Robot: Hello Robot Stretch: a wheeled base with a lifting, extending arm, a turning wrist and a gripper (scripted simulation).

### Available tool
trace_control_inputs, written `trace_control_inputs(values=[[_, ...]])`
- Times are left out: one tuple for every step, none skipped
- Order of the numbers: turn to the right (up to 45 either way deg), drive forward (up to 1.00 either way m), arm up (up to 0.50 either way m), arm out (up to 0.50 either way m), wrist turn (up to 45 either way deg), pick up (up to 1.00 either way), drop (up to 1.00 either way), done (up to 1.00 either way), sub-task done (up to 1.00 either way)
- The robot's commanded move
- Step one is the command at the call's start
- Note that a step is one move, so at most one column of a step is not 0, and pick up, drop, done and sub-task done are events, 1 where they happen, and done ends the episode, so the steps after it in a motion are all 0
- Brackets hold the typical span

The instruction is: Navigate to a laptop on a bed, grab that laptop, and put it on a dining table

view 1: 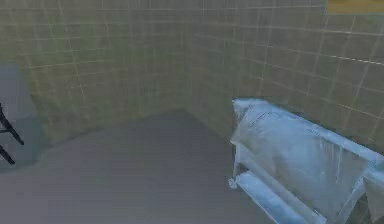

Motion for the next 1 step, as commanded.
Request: trace_control_inputs(values=[[45.0, 0.00, 0.00, 0.00, 0.0, 0.00, 0.00, 0.00, 0.00]])
